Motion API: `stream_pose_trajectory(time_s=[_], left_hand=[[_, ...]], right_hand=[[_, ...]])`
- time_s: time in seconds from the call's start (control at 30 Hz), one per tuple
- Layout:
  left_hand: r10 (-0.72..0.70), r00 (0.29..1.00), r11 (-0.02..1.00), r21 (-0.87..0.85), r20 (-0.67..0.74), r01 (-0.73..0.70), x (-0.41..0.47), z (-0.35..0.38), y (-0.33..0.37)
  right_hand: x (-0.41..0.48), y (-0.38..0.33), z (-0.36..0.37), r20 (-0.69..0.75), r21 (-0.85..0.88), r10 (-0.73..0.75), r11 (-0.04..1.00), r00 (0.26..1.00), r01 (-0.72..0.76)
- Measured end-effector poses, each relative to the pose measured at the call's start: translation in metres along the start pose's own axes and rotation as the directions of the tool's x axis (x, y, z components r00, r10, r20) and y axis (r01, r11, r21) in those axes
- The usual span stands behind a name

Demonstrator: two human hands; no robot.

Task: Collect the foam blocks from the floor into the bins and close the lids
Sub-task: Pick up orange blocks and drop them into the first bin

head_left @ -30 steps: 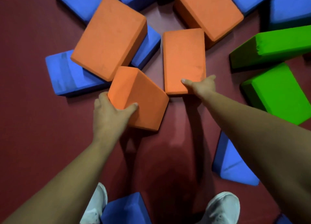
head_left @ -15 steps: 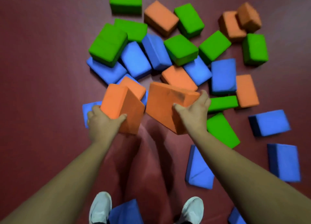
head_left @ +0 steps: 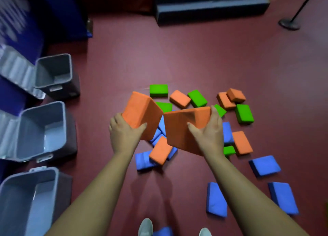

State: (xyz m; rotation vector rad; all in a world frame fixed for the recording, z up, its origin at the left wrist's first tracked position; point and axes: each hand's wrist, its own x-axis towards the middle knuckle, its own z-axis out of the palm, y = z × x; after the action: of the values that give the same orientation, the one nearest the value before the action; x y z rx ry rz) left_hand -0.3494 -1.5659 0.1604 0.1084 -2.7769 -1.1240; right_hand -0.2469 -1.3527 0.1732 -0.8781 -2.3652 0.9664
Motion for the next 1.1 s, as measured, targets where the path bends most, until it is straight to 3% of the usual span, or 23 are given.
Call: stream_pose_trajectory(time_s=[0.23,0.37,0.57,0.67,0.87,1.0,1.1], left_hand=[[-0.019,0.951,1.000,0.005,-0.308,0.021,-0.046,-0.120,0.019],[-0.131,0.872,0.991,-0.034,-0.473,0.130,-0.097,-0.158,0.024],[-0.297,0.722,0.946,-0.091,-0.625,0.311,-0.188,-0.208,-0.006],[-0.340,0.626,0.912,-0.084,-0.702,0.402,-0.239,-0.244,-0.043],[-0.429,0.340,0.780,-0.153,-0.837,0.607,-0.351,-0.328,-0.125],[-0.474,0.155,0.673,-0.243,-0.867,0.699,-0.419,-0.374,-0.187],[-0.508,0.059,0.606,-0.308,-0.859,0.734,-0.460,-0.404,-0.241]], right_hand=[[-0.029,-0.068,-0.045,0.000,0.088,-0.218,0.972,0.976,0.217],[-0.049,-0.083,-0.052,0.101,0.169,-0.344,0.931,0.934,0.324],[-0.109,-0.109,-0.045,0.277,0.301,-0.517,0.847,0.810,0.438],[-0.159,-0.128,-0.029,0.366,0.375,-0.604,0.792,0.708,0.481],[-0.285,-0.187,0.003,0.488,0.558,-0.763,0.646,0.425,0.521],[-0.379,-0.223,0.033,0.533,0.636,-0.813,0.567,0.234,0.523],[-0.456,-0.244,0.061,0.558,0.664,-0.822,0.525,0.114,0.532]])
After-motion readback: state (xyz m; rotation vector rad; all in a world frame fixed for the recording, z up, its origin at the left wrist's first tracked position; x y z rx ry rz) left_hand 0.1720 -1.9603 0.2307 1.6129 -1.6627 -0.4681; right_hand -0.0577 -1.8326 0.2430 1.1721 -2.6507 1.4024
